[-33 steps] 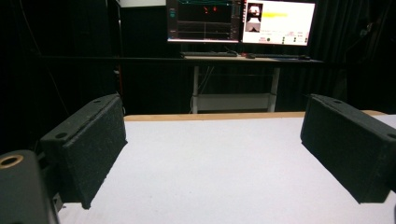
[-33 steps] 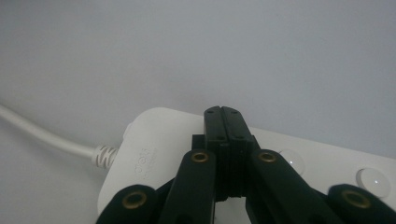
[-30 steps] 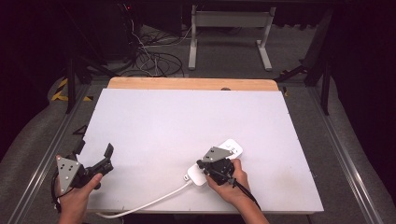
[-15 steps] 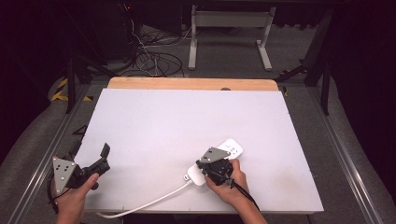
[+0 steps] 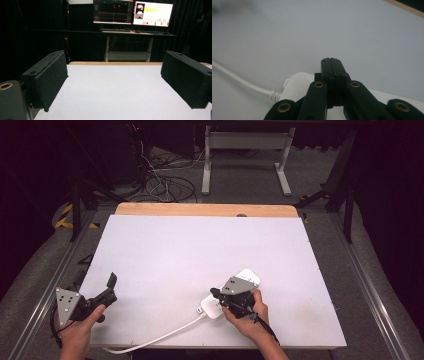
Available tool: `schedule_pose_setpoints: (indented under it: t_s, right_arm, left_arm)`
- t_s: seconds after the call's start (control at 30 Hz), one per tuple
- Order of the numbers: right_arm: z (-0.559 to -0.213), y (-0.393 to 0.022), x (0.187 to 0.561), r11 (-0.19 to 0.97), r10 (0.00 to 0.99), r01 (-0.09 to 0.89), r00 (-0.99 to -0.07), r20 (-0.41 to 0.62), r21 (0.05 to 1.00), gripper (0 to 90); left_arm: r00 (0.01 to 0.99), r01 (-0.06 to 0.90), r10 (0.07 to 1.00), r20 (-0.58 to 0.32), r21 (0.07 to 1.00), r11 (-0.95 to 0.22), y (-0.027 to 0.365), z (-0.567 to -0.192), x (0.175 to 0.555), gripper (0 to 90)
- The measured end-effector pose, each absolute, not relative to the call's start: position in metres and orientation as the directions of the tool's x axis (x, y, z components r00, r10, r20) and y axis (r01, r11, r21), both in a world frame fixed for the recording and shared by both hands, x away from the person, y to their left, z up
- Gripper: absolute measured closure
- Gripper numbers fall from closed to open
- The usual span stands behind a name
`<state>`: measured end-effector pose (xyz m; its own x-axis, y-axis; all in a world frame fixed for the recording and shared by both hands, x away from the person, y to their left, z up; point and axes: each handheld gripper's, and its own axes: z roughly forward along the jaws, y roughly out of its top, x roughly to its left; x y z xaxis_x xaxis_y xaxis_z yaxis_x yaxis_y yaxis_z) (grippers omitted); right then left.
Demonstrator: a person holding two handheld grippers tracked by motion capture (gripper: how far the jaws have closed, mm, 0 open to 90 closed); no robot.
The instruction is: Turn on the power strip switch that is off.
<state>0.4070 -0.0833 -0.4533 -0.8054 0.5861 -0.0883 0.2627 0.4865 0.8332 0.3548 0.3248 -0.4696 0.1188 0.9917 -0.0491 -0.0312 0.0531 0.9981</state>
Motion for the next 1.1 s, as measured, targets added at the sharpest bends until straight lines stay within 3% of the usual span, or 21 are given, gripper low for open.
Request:
schedule_pose_setpoints:
  t_s: [0.5, 1.1]
  right_arm:
    - [-0.423, -0.136, 0.408, 0.246, 0.671, 0.160, -0.740, -0.049, 0.956, 90.0]
    - [-0.404, -0.202, 0.396, 0.042, 0.766, 0.056, -0.643, 0.004, 0.998, 89.0]
  left_arm:
    - [0.120, -0.031, 0.991, -0.054, 0.998, 0.058, 0.325, -0.469, 0.354, 7.4]
    - [0.122, -0.029, 0.991, -0.054, 0.998, 0.058, 0.325, -0.469, 0.354, 7.5]
